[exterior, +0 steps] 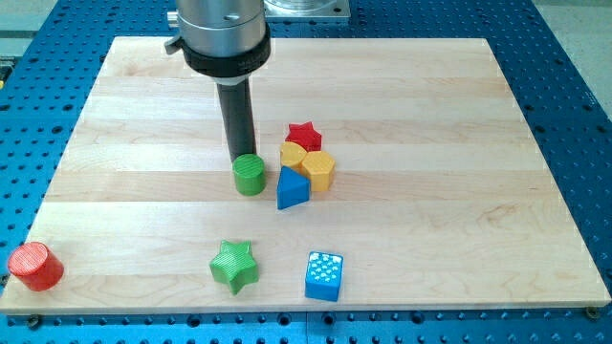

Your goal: Place the green star diagonally bottom left to the triangle

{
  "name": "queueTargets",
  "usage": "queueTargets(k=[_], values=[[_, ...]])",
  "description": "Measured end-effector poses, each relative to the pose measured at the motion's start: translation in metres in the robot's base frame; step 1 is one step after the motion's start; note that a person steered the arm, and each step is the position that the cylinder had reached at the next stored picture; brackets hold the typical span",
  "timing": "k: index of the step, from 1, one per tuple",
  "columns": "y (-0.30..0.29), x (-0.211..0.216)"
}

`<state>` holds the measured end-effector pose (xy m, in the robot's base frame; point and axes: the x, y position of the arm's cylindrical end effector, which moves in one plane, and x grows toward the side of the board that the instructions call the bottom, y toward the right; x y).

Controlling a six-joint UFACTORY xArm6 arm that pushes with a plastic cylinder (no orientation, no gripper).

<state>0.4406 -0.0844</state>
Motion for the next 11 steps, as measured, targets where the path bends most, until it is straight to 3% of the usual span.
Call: queueTargets(k=[1, 3, 4, 6, 7, 8, 10, 11], values=[[-0.032, 0.018], [0.009, 0.027], [-0.011, 0.032], [-0.032, 0.142], [-0.033, 0.174], [-0.02, 0.178], [0.06, 0.167], [0.039, 0.145]])
